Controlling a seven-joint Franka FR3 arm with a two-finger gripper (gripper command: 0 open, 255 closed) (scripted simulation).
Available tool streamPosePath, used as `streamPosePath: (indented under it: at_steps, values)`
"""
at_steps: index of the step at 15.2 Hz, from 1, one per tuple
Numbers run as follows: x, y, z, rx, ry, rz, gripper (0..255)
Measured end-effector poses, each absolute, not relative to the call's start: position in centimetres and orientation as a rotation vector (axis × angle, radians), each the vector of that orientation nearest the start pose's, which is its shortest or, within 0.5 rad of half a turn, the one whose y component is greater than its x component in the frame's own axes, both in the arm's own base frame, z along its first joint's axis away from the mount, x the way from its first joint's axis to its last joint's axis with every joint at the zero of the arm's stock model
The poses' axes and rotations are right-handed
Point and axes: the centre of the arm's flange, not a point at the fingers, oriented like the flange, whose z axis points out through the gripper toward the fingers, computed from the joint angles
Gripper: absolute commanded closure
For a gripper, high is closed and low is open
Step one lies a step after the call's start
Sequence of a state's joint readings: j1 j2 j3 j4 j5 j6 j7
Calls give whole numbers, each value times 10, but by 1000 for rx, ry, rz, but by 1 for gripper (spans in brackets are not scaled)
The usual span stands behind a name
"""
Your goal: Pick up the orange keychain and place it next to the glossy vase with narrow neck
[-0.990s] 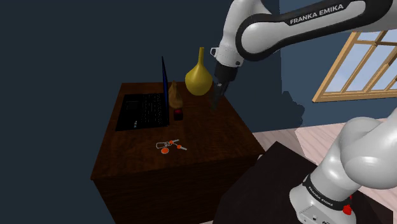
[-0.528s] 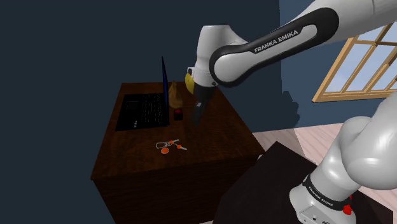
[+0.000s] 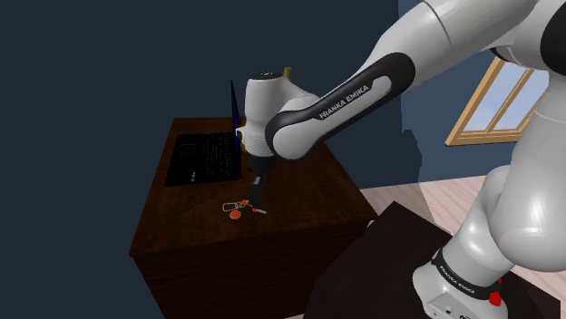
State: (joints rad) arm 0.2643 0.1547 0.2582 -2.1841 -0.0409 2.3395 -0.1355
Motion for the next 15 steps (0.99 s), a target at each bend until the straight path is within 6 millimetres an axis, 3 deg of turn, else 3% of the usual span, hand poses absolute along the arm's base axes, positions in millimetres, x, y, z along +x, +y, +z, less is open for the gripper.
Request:
streamPosePath:
  at_steps: [8,14,15]
  values:
    - [483,282,275,-2945,-1071,-1,0]
    - [483,281,271,-2945,-1071,-1,0]
    - [483,281,271,-2945,-1071,-1,255]
